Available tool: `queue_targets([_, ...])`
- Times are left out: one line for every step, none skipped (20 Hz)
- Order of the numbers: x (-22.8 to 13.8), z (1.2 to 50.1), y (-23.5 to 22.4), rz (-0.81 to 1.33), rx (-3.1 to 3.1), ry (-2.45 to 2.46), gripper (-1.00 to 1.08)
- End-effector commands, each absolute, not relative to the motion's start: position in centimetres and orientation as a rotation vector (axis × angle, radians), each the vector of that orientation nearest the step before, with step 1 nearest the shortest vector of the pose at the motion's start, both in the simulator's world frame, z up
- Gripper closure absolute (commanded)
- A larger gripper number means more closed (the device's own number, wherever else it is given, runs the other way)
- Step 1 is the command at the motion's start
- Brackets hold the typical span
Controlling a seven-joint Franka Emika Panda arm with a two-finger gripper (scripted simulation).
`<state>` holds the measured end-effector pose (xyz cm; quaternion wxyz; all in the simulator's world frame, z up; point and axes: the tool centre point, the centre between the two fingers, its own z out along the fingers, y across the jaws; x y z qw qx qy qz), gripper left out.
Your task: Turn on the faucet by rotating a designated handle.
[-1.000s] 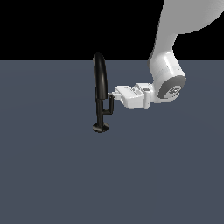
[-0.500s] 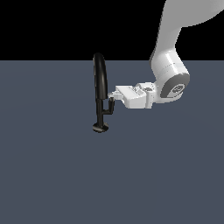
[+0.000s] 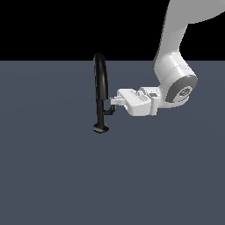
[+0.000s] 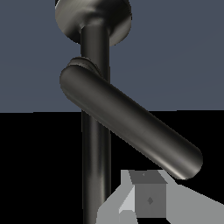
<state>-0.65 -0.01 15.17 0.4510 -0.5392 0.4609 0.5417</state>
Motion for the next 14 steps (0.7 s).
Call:
queue_targets([-2.3, 13.9, -0.3, 1.360, -1.319, 1.153, 1.08])
queue_targets([-2.3, 13.9, -0.3, 1.360, -1.319, 1.153, 1.08])
queue_targets([-1.3, 14.9, -0.1, 1.343, -1.331, 1.140, 1.08])
queue_targets([-1.6, 14.2, -0.2, 1.345, -1.330, 1.141, 1.08])
queue_targets([-1.9, 13.5, -0.2, 1.346, -1.329, 1.143, 1.08])
queue_targets([-2.2, 12.9, -0.3, 1.348, -1.328, 1.144, 1.08])
queue_targets([-2.5, 12.2, -0.3, 1.350, -1.326, 1.145, 1.08])
queue_targets([-2.9, 11.6, -0.4, 1.352, -1.325, 1.147, 1.08])
queue_targets([-3.2, 10.9, -0.5, 1.354, -1.324, 1.148, 1.08])
queue_targets([-3.5, 10.3, -0.5, 1.356, -1.323, 1.149, 1.08])
queue_targets([-3.8, 9.6, -0.6, 1.358, -1.321, 1.151, 1.08])
queue_targets([-4.1, 9.0, -0.6, 1.360, -1.320, 1.152, 1.08])
queue_targets([-4.3, 8.4, -0.7, 1.361, -1.319, 1.153, 1.08])
queue_targets([-4.3, 8.4, -0.7, 1.361, -1.319, 1.153, 1.08])
